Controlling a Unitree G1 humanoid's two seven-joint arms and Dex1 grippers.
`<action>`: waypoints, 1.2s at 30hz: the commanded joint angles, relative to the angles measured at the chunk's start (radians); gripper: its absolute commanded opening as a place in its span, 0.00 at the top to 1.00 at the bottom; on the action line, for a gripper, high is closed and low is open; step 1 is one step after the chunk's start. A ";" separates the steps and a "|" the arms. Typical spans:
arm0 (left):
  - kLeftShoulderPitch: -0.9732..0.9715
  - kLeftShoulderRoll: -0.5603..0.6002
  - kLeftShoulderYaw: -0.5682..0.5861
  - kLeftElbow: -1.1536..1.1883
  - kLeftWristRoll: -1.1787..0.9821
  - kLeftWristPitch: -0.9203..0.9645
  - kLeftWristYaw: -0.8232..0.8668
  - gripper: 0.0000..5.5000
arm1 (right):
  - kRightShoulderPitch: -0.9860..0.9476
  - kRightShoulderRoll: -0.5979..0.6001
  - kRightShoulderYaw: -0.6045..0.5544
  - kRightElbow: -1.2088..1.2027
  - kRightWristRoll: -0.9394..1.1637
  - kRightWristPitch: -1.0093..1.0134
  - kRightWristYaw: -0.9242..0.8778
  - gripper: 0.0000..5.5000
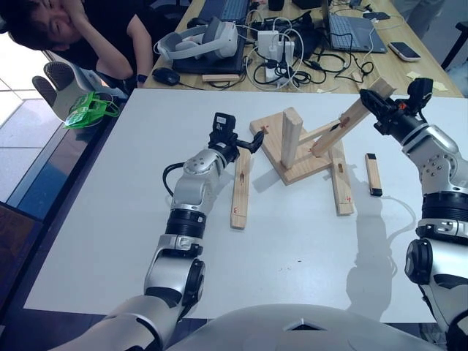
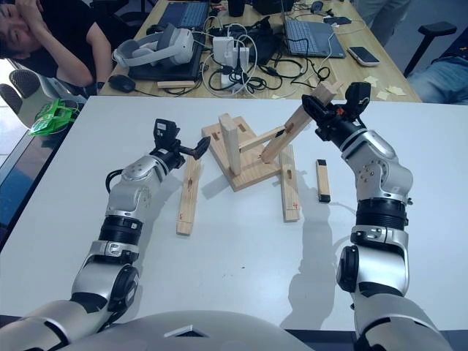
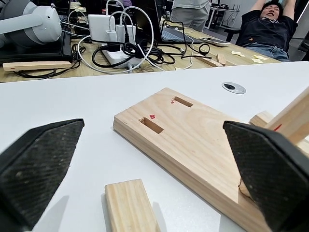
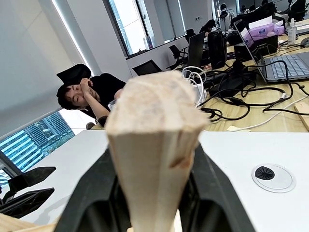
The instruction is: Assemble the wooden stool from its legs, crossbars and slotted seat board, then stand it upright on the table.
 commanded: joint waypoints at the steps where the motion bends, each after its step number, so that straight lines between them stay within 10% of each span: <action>1: -0.021 -0.006 0.009 0.016 -0.008 -0.014 0.008 0.02 | 0.024 0.006 0.047 0.062 -0.071 0.026 -0.010 0.82; 36: -0.036 -0.017 0.018 0.074 -0.003 -0.048 -0.001 0.02 | -0.051 0.021 0.240 -0.021 -0.138 0.139 0.000 0.82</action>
